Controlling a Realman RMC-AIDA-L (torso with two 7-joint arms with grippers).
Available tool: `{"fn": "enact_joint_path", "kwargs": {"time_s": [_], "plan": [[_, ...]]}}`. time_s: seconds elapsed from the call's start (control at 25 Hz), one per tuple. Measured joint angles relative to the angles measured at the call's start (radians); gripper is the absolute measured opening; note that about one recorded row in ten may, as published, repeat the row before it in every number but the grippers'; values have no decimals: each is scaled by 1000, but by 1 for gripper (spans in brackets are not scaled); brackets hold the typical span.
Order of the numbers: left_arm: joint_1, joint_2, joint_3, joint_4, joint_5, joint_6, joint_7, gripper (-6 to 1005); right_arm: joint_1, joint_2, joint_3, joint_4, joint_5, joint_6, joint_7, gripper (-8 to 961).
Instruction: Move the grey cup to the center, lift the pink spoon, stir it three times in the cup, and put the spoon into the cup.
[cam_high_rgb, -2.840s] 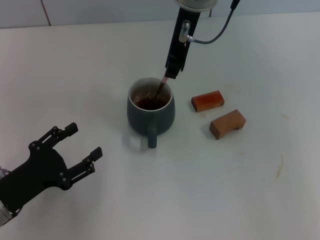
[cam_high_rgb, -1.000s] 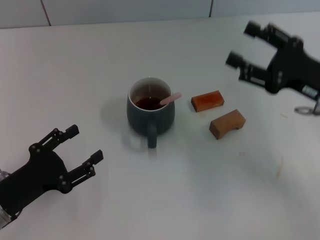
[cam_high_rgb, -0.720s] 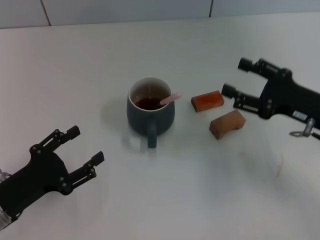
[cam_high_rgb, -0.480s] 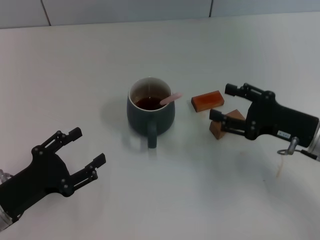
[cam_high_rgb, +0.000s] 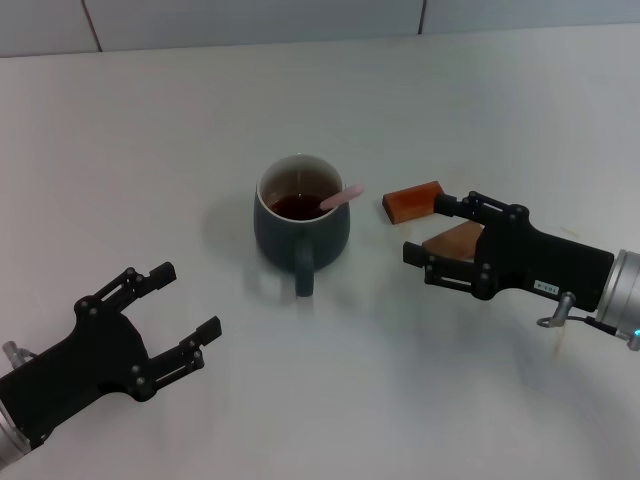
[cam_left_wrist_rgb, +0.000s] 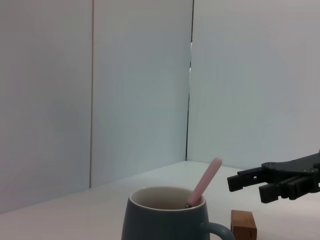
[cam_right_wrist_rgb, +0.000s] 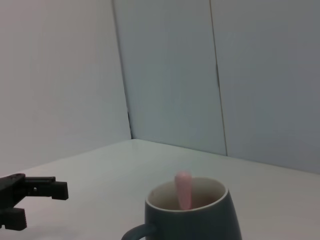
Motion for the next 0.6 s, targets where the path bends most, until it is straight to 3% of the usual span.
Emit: {"fn": "enact_joint_path", "kwargs": {"time_s": [0.6], "plan": [[-2, 0, 0, -2, -6, -6, 4, 813, 9, 7, 1, 4, -28, 33, -10, 804]]}}
